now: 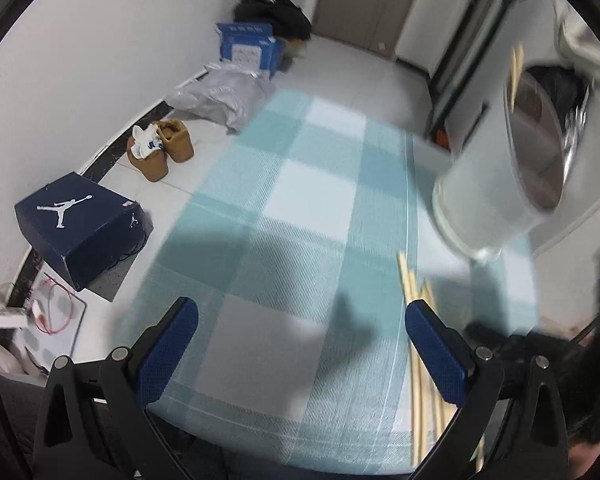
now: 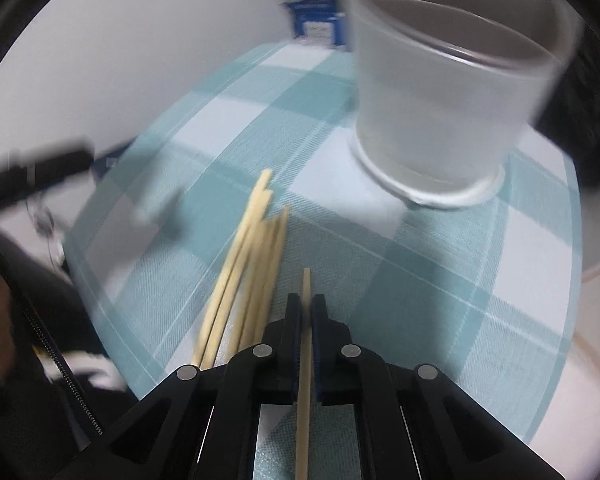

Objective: Organize utensils
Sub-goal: 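Lift the chopstick with right tool while left tool grasps another chopstick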

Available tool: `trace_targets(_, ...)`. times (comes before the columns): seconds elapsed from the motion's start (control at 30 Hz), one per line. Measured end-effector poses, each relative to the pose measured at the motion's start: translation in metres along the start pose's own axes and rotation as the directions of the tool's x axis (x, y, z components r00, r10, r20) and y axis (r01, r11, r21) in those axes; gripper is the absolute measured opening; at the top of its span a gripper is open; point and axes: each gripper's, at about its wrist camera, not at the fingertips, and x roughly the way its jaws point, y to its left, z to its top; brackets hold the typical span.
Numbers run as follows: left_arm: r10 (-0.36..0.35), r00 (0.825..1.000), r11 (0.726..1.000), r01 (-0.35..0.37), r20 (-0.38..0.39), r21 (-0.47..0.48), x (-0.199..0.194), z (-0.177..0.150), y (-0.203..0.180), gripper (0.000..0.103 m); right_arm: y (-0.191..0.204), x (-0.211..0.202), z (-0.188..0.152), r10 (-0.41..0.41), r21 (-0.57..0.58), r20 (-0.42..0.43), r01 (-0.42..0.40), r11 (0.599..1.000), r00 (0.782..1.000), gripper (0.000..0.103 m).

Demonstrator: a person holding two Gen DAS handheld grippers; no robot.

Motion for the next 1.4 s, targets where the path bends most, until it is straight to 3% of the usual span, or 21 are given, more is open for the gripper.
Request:
trace_targets(0.13,-0.005,0.997,0.996,0.012,-0.079,0.087,0.016,-0.011,-0.022,0.102,-0.021,-0.027,0.004,0.073,0.119,0.129,-0.089,0.989,0.989,0.004)
trace_targets(0.23,0.046,0.993,0.990,-0.030,-0.111,0.139,0.028,-0.018,-0.034,0.102,-0.048,-0.039,-0.001,0.159,0.249,0.180,-0.201,0.947,0.971,0.004)
trace_targets(0.37,0.053,0.990,0.988,-0.033,-0.132,0.150,0.035,-0.019,-0.041,0.102,-0.067,-0.050,-0.005,0.176,0.321,0.237,-0.248,0.914,0.955,0.004)
trace_targets(0.53,0.079,0.986,0.985,-0.054,-0.147,0.167,0.041,-0.020,-0.041,0.102,-0.078,-0.059,-0.004,0.176,0.331,0.290,-0.271,0.904,0.941,0.004)
trace_targets(0.6,0.124,0.981,0.979,-0.097,-0.150,0.178,0.043,-0.020,-0.040,0.102,-0.078,-0.060,-0.003,0.167,0.327,0.301,-0.266,0.907,0.939,0.004)
trace_targets(0.8,0.135,0.976,0.981,-0.107,-0.170,0.164,0.045,-0.013,-0.036,0.102,-0.077,-0.071,-0.004,0.141,0.300,0.309,-0.237,0.924,0.941,0.004)
trace_targets(1.07,0.152,0.968,0.980,-0.122,-0.201,0.155,0.064,0.021,-0.026,0.100,-0.071,-0.078,0.005,0.119,0.253,0.346,-0.215,0.943,0.931,0.004)
trace_targets(1.17,0.148,0.967,0.982,-0.120,-0.207,0.143,0.069,0.031,-0.027,0.093,-0.071,-0.079,0.006,0.114,0.242,0.356,-0.209,0.948,0.928,0.004)
trace_targets(1.4,0.139,0.969,0.959,-0.080,-0.203,0.273,0.066,0.031,-0.061,0.041,-0.079,-0.081,0.006,0.111,0.254,0.360,-0.212,0.944,0.926,0.004)
